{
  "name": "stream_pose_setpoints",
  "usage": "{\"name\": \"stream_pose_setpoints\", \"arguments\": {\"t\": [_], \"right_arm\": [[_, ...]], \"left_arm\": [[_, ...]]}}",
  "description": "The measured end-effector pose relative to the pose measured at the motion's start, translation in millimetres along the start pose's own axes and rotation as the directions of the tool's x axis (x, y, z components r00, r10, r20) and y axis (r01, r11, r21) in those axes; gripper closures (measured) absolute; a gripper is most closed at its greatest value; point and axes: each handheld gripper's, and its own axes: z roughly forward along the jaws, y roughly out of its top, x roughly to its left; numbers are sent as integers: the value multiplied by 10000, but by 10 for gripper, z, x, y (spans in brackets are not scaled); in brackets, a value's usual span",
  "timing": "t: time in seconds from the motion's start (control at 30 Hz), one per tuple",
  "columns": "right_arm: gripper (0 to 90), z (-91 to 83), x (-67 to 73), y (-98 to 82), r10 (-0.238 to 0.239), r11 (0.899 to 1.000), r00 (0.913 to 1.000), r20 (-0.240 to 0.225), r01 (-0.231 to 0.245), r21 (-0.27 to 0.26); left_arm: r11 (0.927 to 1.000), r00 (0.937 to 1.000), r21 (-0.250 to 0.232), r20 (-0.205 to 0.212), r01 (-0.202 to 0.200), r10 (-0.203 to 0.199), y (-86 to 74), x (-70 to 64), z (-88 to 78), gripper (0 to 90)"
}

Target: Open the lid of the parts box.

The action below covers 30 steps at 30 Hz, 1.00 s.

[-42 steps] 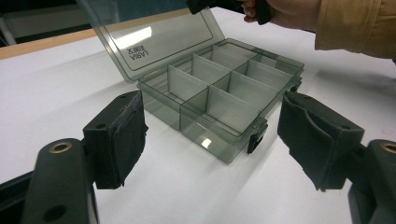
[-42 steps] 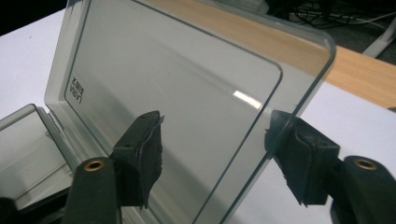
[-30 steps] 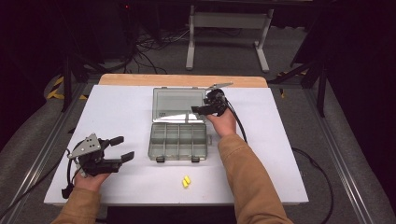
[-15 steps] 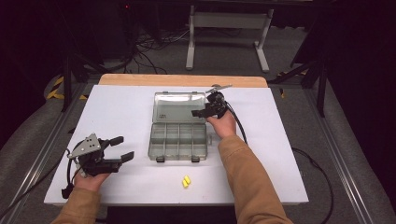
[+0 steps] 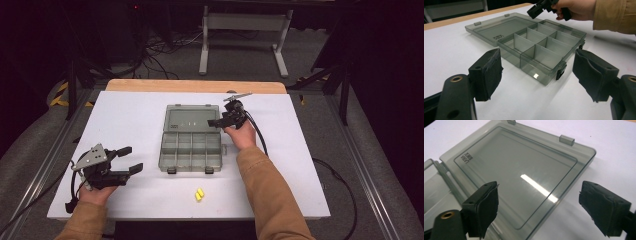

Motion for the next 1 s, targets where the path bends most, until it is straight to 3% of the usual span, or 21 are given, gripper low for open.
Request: {"name": "stream_pose_setpoints", "arguments": {"t": [0.17, 0.37, 0.47, 0.5, 0.6, 0.63, 0.7, 0.83, 0.93, 1.0], "right_arm": [[155, -216, 64, -21, -256, 9987, 9996, -79, 253, -434], [151, -534, 272, -68, -919, 9909, 9954, -285, 886, -1015], [151, -613, 351, -90, -1169, 9864, 9928, -268, 1129, -1195], [151, -707, 449, -122, -1413, 9809, 9891, -416, 1342, -1409], [148, -781, 538, -155, -1651, 9761, 9849, -515, 1557, -1513], [148, -855, 639, -192, -1988, 9693, 9784, -561, 1879, -1585], [148, -913, 712, -230, -2228, 9612, 9735, -516, 2105, -1782], [148, -993, 805, -288, -2439, 9542, 9681, -579, 2289, -1927], [150, -1086, 932, -365, -2775, 9437, 9579, -744, 2572, -2080], [154, -1100, 956, -378, -2835, 9420, 9555, -813, 2616, -2102]], "left_arm": [[9999, 9999, -111, -8, 115, -115, -7, -2, -34, 233], [9998, 10000, -207, 5, 60, -60, -2, -18, -55, 228], [9997, 10000, -237, 5, 39, -39, 3, -27, -57, 226], [9996, 10000, -286, -16, 41, -42, 8, -32, -62, 226], [9995, 9999, -316, -76, 65, -68, 12, -36, -74, 223], [9995, 9999, -310, -85, 98, -101, 12, -41, -81, 207], [9992, 9999, -390, -100, 43, -47, 9, -48, -104, 205], [9989, 9999, -476, -161, 13, -21, 13, -53, -145, 198], [9986, 9997, -525, -235, 46, -58, 10, -47, -181, 195], [9984, 9995, -562, -306, 86, -104, 0, -36, -198, 194]]}}
